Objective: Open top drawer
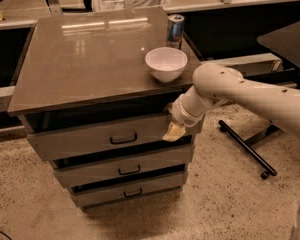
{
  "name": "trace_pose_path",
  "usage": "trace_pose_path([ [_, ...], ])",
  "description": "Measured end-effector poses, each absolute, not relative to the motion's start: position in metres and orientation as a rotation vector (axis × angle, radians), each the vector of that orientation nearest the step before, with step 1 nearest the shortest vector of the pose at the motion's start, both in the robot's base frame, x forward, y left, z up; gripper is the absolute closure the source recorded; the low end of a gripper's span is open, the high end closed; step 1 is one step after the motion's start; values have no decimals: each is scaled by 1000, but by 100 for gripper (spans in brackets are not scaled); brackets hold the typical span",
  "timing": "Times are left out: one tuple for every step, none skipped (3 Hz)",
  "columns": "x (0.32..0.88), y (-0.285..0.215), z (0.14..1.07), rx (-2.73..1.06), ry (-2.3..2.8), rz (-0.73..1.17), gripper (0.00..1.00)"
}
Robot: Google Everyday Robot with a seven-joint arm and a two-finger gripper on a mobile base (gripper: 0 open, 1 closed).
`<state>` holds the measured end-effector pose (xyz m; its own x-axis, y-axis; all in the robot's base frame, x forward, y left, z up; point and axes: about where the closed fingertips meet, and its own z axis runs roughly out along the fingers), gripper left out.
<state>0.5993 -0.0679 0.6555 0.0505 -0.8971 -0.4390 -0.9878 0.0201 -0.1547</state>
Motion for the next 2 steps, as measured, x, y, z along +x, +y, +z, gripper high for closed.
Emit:
trace_pose_path([
  [597, -69, 660, -1928, 1892, 291, 64],
  [601, -69, 668, -1928, 1892, 292, 55],
])
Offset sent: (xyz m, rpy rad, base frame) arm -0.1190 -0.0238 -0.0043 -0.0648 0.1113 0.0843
